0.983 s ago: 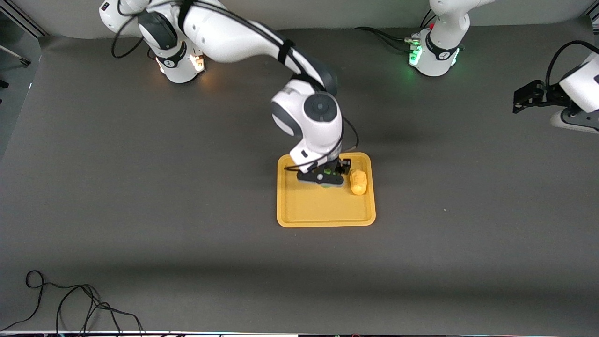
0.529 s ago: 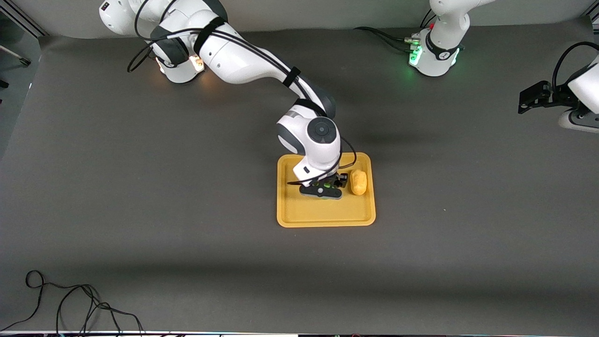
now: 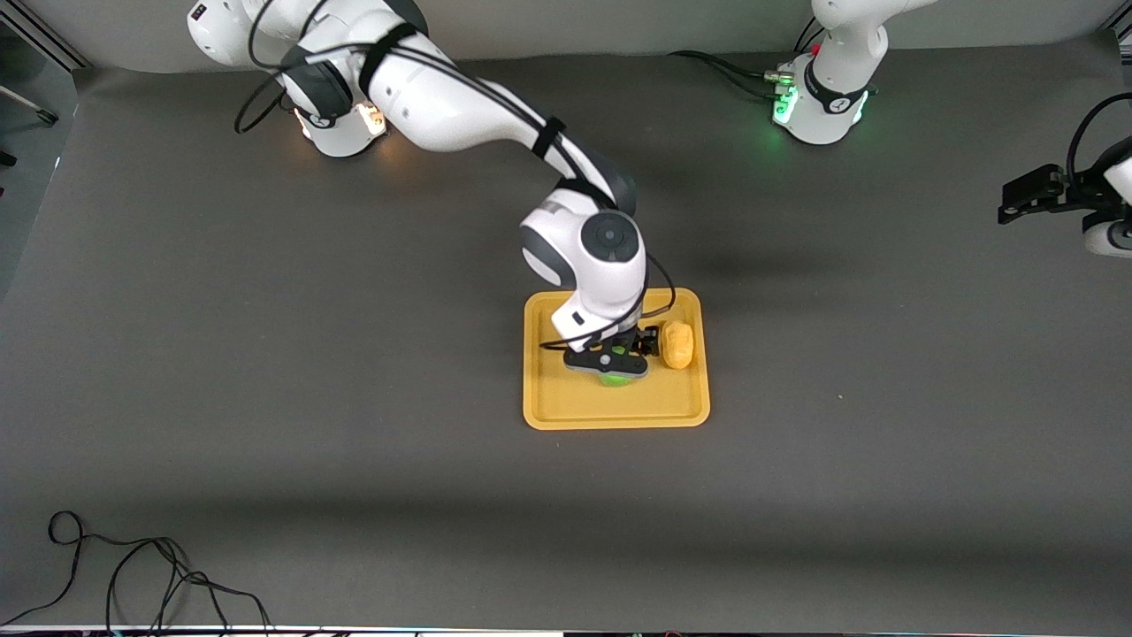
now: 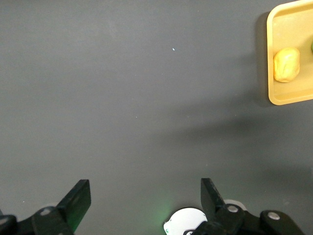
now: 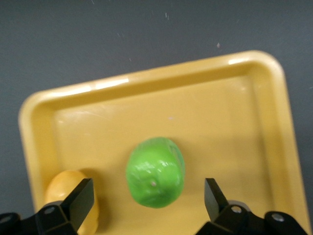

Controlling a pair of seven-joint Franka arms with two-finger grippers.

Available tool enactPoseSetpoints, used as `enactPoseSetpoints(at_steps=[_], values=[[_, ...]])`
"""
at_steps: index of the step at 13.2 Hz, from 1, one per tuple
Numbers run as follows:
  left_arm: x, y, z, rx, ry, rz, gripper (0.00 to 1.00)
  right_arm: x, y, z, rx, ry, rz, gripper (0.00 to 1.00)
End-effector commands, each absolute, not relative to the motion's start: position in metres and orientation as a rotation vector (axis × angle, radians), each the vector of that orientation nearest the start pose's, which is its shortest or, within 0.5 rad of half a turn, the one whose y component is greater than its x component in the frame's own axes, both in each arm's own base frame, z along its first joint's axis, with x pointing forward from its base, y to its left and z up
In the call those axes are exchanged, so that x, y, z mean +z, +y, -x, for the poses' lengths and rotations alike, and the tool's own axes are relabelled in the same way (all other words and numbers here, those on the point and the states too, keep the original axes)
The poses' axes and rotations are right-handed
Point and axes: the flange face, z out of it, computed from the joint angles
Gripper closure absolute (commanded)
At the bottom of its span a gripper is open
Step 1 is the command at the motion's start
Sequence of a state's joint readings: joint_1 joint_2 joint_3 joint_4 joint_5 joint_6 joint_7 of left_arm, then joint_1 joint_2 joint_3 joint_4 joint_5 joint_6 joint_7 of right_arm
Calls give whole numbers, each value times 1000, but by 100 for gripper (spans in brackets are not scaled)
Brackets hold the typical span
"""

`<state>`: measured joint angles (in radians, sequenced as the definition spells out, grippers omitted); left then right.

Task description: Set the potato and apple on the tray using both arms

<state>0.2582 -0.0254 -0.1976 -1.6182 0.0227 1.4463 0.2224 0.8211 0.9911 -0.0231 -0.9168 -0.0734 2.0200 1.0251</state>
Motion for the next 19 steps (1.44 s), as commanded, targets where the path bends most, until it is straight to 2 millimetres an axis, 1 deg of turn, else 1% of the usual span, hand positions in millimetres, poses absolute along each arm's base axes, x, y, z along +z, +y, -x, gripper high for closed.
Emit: enactPoseSetpoints(at_steps=[1,2,3,4,5,6,7,8,9,10,11,14,15,16,18,19], values=[[609,36,-527,216,273,3124,0,400,556,-545,-222,327,3098,0],[609,34,-527,216,280,3124,0,431,549,-540,-220,333,3100,0],[610,32,-526,219,284,3123,0,456,541,-535,-208,343,3108,0],[611,26,-526,219,303,3121,0,476,533,-529,-192,351,3119,0],[612,30,-525,214,292,3124,0,503,524,-525,-199,350,3115,0],[612,33,-525,211,297,3126,0,518,505,-528,-184,338,3138,0],[612,36,-525,214,331,3125,0,542,475,-532,-153,335,3157,0],[612,39,-525,214,333,3125,0,556,438,-540,-123,298,3176,0],[612,39,-525,209,341,3125,0,569,398,-545,-109,263,3181,0],[611,39,-527,206,341,3125,0,580,352,-548,-95,219,3183,0],[611,39,-527,202,341,3124,0,589,301,-551,-74,167,3179,0],[607,38,-537,151,324,3124,0,614,171,-557,-38,94,3153,0],[610,37,-539,121,320,3129,0,619,137,-555,-40,46,3153,0],[614,35,-540,80,305,3161,0,620,98,-557,-34,36,3156,0],[616,34,-542,36,232,3182,0,621,37,-561,-24,9,3157,0],[615,33,-543,28,219,3174,0,622,11,-562,-22,0,3158,0]])
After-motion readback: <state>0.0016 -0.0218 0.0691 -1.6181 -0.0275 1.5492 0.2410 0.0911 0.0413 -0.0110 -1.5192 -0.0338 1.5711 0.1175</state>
